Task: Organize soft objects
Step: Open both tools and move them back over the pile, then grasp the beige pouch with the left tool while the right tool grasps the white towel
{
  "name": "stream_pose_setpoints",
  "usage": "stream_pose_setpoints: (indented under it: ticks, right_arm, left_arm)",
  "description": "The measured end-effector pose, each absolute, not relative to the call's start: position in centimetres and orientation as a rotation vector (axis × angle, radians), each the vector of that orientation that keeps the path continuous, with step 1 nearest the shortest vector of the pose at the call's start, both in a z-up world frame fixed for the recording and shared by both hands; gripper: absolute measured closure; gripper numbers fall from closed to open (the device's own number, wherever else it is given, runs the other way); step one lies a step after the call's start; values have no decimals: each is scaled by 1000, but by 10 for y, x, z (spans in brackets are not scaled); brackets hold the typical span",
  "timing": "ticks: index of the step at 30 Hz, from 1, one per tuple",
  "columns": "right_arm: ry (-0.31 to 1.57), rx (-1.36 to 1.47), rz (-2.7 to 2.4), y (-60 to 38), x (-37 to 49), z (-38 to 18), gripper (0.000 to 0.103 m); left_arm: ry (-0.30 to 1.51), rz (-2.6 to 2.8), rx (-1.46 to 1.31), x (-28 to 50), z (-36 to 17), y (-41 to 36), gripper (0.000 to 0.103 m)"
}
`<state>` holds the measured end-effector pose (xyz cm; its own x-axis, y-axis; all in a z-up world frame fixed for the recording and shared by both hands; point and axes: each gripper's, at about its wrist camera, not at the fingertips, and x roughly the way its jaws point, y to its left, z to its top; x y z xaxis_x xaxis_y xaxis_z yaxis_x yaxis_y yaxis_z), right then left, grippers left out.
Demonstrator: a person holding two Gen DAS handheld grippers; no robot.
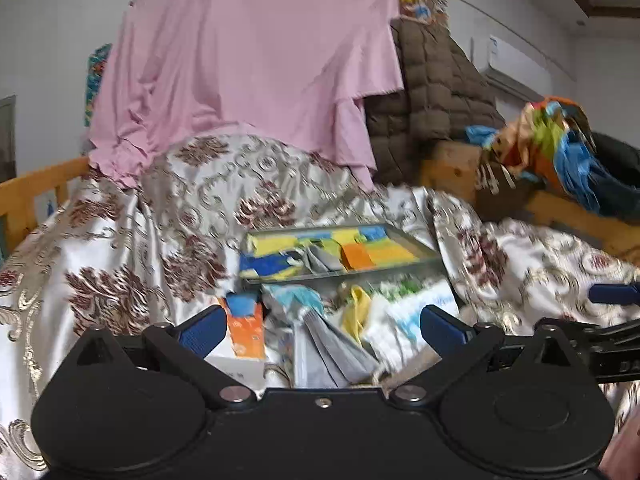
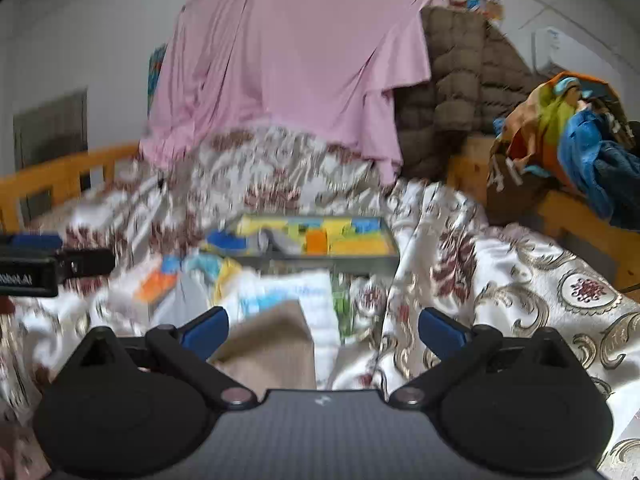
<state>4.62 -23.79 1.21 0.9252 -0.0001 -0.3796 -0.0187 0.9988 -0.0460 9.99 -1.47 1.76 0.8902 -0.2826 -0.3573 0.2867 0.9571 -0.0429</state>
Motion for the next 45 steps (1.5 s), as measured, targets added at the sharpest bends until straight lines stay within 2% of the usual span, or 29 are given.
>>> stream_pose_setpoints:
  ticks: [12, 17, 30, 38, 45]
  right_arm:
    - [634, -2, 41, -245, 80, -14, 0]
    - [690, 49, 59, -251, 90, -18, 0]
    - [608, 320, 114, -301, 149, -19, 0]
    - [584, 269, 158, -300, 185, -14, 0]
    - [657, 237, 201, -288, 213, -26, 3]
  left_arm:
    - [498, -398, 155, 117, -19, -34, 1]
    - [483, -452, 244, 118, -29, -47, 1]
    - [421, -622, 389, 146, -47, -90, 1]
    - [439, -749, 460, 154, -61, -111, 1]
    - [496, -816, 457, 160, -66, -118, 9]
